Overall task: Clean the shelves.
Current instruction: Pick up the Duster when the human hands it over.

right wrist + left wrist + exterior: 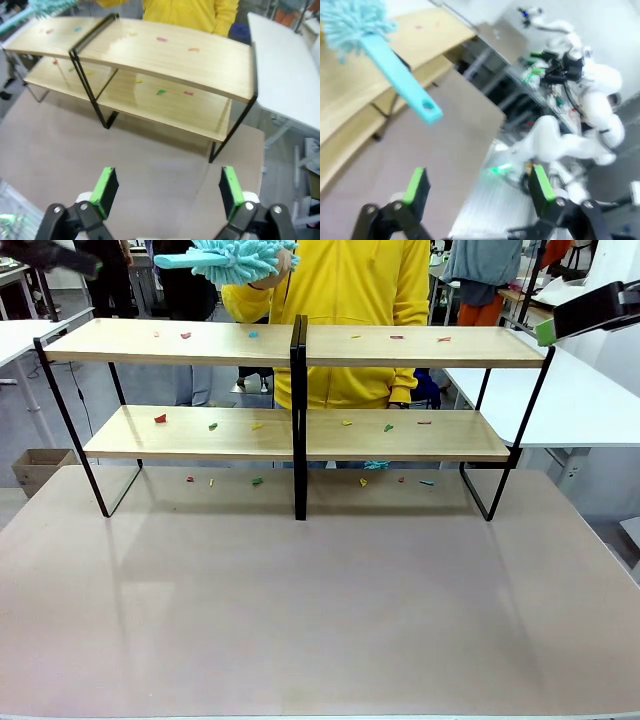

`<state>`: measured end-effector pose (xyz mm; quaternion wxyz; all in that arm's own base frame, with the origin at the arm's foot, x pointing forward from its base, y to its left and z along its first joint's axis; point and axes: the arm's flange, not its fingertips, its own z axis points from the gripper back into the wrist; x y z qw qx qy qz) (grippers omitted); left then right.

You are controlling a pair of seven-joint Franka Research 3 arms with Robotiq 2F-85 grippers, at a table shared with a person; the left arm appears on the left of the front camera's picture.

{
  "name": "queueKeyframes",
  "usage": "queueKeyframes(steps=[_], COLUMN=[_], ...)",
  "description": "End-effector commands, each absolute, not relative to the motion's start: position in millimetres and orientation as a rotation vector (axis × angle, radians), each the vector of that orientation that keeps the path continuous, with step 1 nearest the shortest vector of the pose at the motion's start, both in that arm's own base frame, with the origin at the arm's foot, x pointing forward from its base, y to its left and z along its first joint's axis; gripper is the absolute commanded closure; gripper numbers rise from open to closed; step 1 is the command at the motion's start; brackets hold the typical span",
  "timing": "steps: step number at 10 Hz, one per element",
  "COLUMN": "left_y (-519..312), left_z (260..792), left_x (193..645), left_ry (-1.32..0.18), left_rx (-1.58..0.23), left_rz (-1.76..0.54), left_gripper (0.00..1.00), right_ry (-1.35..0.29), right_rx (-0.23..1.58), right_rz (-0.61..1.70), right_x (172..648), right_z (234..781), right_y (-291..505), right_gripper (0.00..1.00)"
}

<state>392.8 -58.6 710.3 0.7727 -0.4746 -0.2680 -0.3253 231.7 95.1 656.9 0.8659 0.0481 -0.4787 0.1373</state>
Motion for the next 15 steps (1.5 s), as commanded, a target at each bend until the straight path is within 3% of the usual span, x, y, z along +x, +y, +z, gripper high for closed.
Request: queueKeyframes(steps=[1,2,6,8,14,15], left_y=[-45,-45,-74,-80,-109,-108], left_z=[730,725,682,674,666,668], left_x=[480,494,531,544,557,556], left_ry=[-0.243,-0.139,0.102,0.036,-0.073,-0.132], left_rx=[-1.177,-1.303,-1.256,-1.242,-1.172,-1.17], left_rz=[-0.556,-0.574,-0.384,-0.287,-0.299,-0.307], left_gripper=[0.0,0.0,0.0,0.0,0.0,0.57], right_ry=[-1.004,-1.004,-1.004,-1.004,-1.004,-1.004], right_rx=[0.103,0.103,0.103,0.103,0.103,0.103], right_rz=[0.286,0.286,0.286,0.286,0.286,0.286], right_x=[231,231,231,231,231,231], right_z=[657,657,657,657,657,657], right_y=[95,95,95,95,95,95], right_gripper=[0.0,0.0,0.0,0.0,0.0,0.0])
